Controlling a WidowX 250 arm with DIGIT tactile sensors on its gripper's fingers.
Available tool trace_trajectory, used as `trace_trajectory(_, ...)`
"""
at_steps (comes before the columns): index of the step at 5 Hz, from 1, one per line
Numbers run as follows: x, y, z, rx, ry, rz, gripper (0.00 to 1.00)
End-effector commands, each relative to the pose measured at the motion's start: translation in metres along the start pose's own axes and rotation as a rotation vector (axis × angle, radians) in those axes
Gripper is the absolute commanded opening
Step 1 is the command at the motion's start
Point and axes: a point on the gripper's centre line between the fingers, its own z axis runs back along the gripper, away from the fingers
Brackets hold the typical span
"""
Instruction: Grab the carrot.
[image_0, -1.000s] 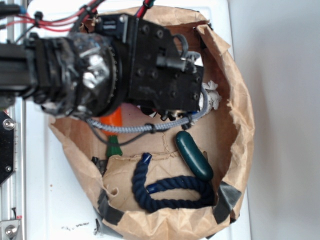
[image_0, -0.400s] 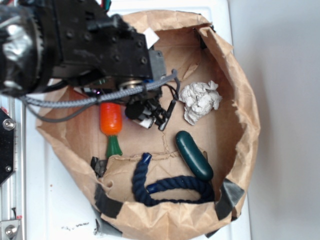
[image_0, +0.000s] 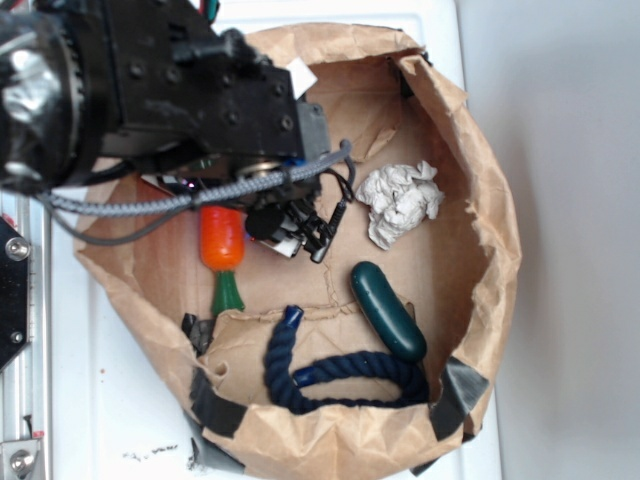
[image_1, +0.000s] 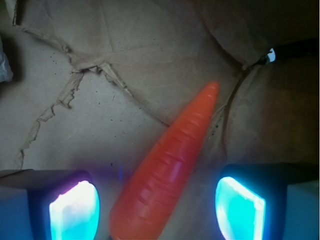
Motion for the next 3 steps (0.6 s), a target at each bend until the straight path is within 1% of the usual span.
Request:
trace_trajectory(1,0.016,0.007,-0.020,-0.027,-0.050,0.003,1.00)
trace_trajectory(2,0.017,0.013,-0.040,-0.015,-0.056,-0.014,1.00)
trace_trajectory(3,0.013,0.019,-0.046,-0.026,-0.068,-0.024,1.00)
